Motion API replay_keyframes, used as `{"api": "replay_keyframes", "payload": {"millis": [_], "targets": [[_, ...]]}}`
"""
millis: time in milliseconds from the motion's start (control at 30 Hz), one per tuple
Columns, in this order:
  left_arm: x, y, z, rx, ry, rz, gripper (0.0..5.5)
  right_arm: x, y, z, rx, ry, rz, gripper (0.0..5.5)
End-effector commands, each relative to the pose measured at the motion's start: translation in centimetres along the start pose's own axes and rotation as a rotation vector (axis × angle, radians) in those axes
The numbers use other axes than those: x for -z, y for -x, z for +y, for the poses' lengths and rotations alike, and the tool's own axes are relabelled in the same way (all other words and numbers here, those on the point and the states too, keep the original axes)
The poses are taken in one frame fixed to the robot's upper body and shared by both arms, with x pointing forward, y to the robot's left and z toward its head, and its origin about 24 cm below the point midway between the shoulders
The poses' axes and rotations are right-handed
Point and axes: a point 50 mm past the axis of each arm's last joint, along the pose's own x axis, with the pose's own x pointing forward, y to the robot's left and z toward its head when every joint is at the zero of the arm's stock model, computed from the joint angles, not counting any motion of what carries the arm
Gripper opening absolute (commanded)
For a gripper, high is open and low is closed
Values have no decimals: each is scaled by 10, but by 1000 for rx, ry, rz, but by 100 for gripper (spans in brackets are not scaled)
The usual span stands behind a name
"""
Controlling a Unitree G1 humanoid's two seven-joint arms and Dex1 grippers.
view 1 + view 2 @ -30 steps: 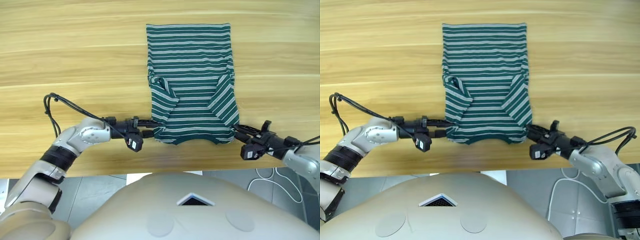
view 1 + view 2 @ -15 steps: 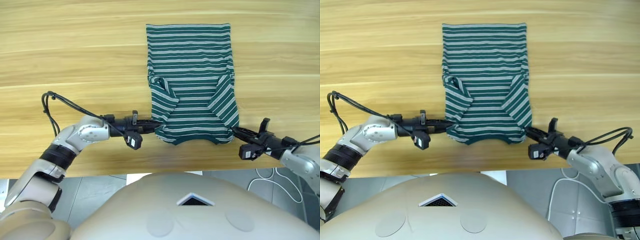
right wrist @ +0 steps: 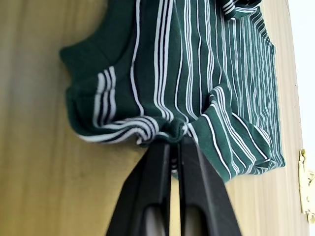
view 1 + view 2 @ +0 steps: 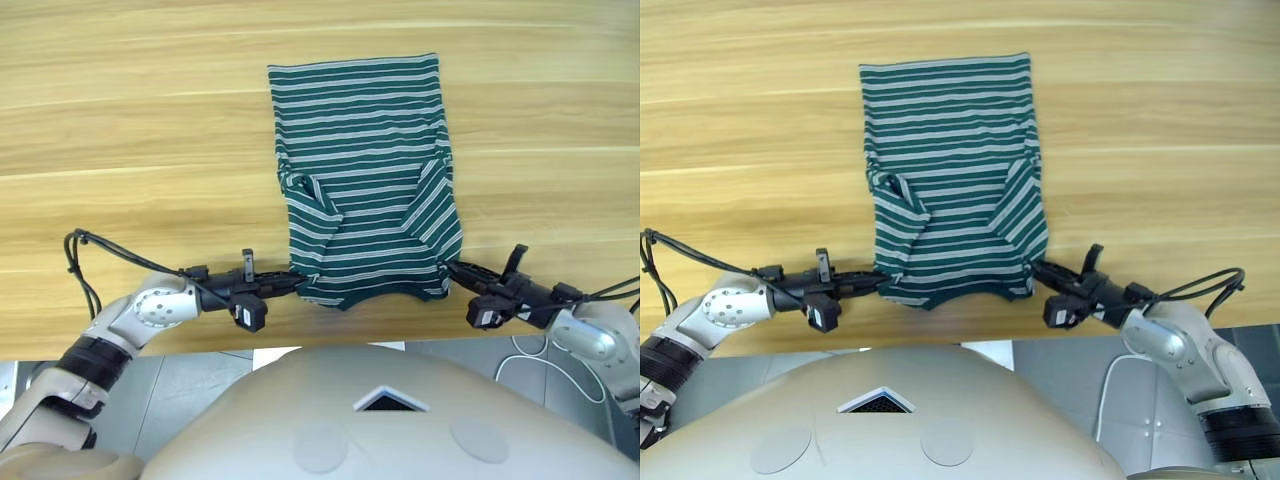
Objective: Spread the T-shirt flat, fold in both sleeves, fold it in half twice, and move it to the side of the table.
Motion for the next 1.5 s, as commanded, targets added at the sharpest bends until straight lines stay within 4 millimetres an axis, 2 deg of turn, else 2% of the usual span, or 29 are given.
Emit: {"api": "replay_keyframes", "payload": {"millis": [33,167,367,433,567,667,900,1133,1300,1500], "targets": [[14,22,-37,118,132,216,0,-9,3,-1,37,-38,-35,0],[14,25,-36,68,134,243,0,-14,3,-12,90,-59,-66,0],[8,22,-25,24,96,213,0,-19,-3,-15,90,-62,-95,0],[4,20,-10,-54,67,175,0,-17,-6,-18,106,-58,-95,0],[-5,16,64,-456,-46,59,0,-5,-20,-40,222,-21,-67,0],[0,13,91,-557,-109,66,0,1,-28,-62,331,3,-58,0],[29,-7,133,-626,-170,176,0,27,-55,-113,558,16,-2,0],[65,-28,182,-685,-164,265,0,50,-102,-168,744,-30,73,0],[78,-40,200,-710,-143,330,0,61,-127,-181,771,-53,127,0],[83,-45,220,-764,-143,422,0,67,-143,-193,795,-66,192,0]]}}
